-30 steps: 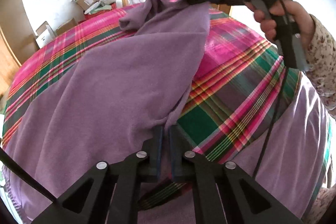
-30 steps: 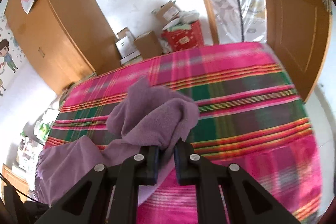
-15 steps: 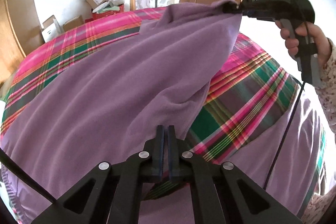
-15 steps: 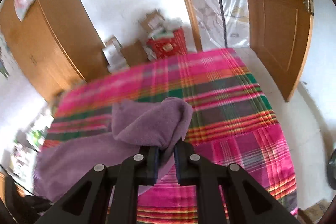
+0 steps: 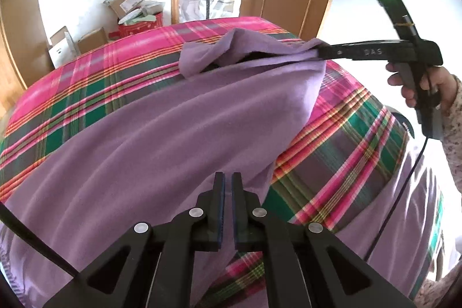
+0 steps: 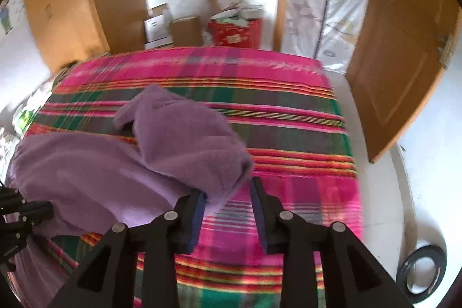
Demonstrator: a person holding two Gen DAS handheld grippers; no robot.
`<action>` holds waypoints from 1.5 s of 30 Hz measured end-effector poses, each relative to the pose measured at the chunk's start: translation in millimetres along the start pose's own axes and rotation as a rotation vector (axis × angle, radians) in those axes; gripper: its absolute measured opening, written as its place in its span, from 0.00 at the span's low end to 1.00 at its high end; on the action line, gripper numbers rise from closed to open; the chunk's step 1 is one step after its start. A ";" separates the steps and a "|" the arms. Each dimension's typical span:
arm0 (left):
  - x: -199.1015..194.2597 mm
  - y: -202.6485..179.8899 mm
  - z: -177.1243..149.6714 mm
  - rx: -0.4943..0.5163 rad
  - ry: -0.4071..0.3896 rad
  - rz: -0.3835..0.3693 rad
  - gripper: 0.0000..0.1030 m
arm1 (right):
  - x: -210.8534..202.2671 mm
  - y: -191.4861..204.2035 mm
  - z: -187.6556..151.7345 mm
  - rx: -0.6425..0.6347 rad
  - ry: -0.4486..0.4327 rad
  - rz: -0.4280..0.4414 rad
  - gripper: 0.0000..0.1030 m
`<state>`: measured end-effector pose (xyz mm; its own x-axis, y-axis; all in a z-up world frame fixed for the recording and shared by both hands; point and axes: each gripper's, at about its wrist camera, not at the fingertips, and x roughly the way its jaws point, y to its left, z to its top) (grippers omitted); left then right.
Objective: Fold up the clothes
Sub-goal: 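Pull the held garment fabric with the right gripper across the blanket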
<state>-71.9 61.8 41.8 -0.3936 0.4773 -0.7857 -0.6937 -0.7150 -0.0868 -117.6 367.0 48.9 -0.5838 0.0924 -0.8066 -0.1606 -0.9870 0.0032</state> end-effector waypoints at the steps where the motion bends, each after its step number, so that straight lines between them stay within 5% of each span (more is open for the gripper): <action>1: 1.6 -1.5 0.4 0.005 0.003 0.002 0.06 | -3.1 0.9 0.9 -0.011 -0.009 -0.006 0.38; 7: 8.6 -11.0 3.0 0.044 0.013 0.002 0.06 | -22.0 6.4 6.1 -0.075 -0.066 -0.040 0.38; 10: 12.2 -13.2 4.0 0.052 0.023 -0.004 0.12 | -18.7 25.2 20.8 -0.117 -0.098 0.058 0.38; 18: 23.1 -24.5 3.4 0.088 0.047 0.037 0.13 | 47.8 74.1 53.5 -0.202 0.011 0.138 0.38; 21: 26.1 -23.5 4.9 0.086 0.054 0.047 0.13 | 63.9 80.2 49.7 -0.219 0.060 0.098 0.38; 23: 28.1 -21.8 5.0 0.079 0.057 0.045 0.13 | 70.3 77.5 49.9 -0.191 0.072 0.094 0.34; 27: 29.4 -25.0 3.5 0.087 0.060 0.064 0.13 | 74.6 68.0 50.3 -0.139 0.069 0.095 0.06; 37: 30.6 -28.7 4.1 0.113 0.063 0.090 0.09 | 9.3 11.6 60.3 0.044 -0.111 0.020 0.05; 45: 15.3 -28.5 1.5 0.114 0.029 0.045 0.04 | -28.5 -46.7 45.7 0.200 -0.159 -0.065 0.05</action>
<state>-59.1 90.3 33.2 -0.4093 0.4300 -0.8047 -0.7404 -0.6719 0.0176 -129.8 416.5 98.8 -0.6827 0.1894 -0.7057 -0.3463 -0.9343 0.0842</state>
